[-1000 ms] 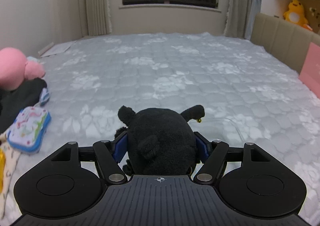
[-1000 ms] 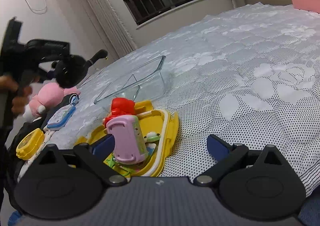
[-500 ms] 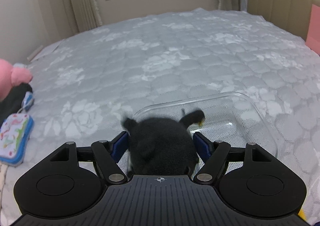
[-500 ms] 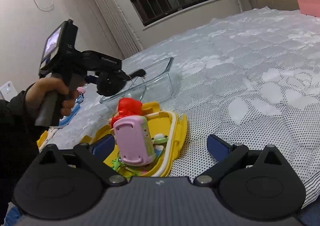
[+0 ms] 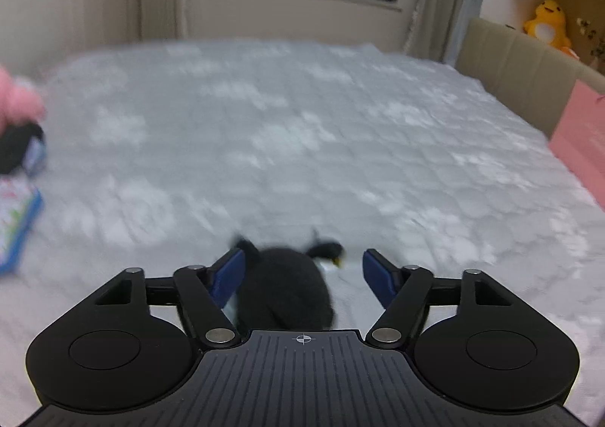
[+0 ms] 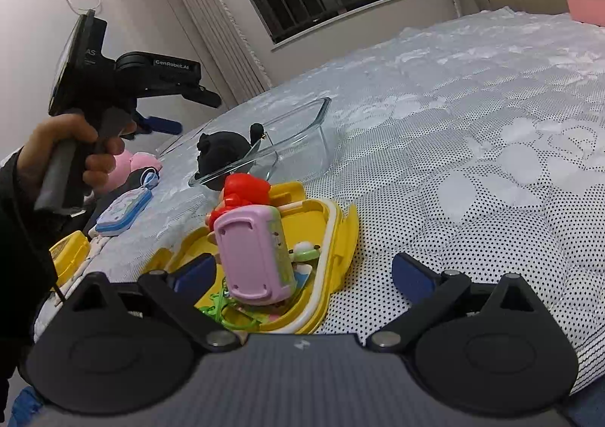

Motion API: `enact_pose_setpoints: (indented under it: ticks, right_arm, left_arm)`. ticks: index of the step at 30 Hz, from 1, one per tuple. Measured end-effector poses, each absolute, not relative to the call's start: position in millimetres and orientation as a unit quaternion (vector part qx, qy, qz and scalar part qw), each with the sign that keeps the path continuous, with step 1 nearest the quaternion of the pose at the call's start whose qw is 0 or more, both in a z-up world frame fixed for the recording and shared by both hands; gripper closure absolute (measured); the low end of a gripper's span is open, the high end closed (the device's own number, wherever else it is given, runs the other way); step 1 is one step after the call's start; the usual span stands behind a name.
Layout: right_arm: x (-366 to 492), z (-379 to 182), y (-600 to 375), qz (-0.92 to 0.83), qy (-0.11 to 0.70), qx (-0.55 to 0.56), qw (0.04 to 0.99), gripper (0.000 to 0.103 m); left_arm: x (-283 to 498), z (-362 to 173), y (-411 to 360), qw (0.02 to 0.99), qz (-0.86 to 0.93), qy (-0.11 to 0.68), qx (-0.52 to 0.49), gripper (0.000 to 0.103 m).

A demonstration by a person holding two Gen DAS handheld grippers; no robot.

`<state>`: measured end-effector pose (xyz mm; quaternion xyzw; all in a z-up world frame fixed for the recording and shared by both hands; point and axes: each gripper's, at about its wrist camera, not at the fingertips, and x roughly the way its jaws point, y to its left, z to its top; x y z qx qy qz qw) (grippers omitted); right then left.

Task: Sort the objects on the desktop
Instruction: 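Lift the black plush toy with the left gripper and lower it into the glass box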

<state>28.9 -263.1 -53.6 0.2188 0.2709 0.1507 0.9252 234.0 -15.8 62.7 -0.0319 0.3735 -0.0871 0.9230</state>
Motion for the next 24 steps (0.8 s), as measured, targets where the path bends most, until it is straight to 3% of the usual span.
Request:
enact_pose_setpoints:
  ticks: [10, 22, 24]
  right_arm:
    - [27.3, -54.0, -263.4, 0.152, 0.272, 0.218, 0.925, 0.003]
    - [28.3, -55.8, -258.2, 0.149, 0.273, 0.212, 0.926, 0.001]
    - [27.6, -55.7, -258.4, 0.151, 0.273, 0.211, 0.926, 0.001]
  left_arm:
    - [257.3, 15.1, -4.5, 0.903, -0.066, 0.424, -0.036, 0.038]
    - [222.9, 45.0, -29.2, 0.936, -0.054, 0.343, 0.063, 0.041]
    - [223.1, 45.5, -32.3, 0.939, -0.04, 0.332, 0.076, 0.048]
